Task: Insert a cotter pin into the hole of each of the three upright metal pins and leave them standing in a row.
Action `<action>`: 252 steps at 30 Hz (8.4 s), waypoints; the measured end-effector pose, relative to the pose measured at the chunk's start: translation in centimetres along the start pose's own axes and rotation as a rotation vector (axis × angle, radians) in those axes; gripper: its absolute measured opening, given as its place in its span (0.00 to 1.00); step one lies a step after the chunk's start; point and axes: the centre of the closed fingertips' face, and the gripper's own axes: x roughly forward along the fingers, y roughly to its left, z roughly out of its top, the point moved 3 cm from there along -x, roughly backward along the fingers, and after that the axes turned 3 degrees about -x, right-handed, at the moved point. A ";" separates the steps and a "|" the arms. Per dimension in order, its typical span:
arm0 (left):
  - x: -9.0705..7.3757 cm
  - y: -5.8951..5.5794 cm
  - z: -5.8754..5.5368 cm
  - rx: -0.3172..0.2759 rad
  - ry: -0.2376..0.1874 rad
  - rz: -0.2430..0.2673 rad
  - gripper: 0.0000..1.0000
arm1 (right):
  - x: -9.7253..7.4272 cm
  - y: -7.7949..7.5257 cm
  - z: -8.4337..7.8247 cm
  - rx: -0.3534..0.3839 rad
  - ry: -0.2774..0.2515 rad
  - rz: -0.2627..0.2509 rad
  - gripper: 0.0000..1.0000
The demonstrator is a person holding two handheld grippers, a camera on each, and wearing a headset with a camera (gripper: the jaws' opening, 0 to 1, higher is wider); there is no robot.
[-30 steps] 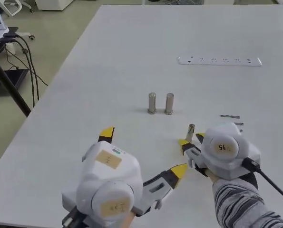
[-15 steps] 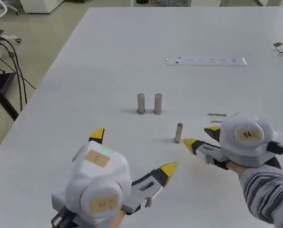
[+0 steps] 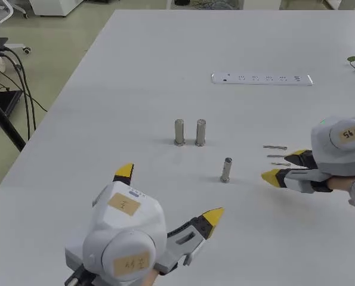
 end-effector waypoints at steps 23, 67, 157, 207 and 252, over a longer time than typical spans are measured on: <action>-0.1 0.8 -0.5 -0.029 0.025 0.025 0.85 | 1.3 -3.7 -1.5 -0.193 0.193 0.108 0.08; -0.5 -0.9 0.7 -0.082 0.072 -0.133 0.54 | -3.2 3.9 1.9 -0.500 0.002 0.153 0.00; -1.7 -7.3 1.7 0.123 0.093 -0.569 0.00 | -8.0 16.4 4.7 -0.858 -0.192 0.431 0.00; 9.1 -3.5 -1.2 0.072 0.124 -0.264 0.21 | -0.3 6.0 3.5 -0.584 0.054 0.066 0.00; 14.5 -5.0 -3.1 -0.005 0.193 -0.264 0.06 | 1.3 5.7 3.7 -0.538 0.090 0.098 0.00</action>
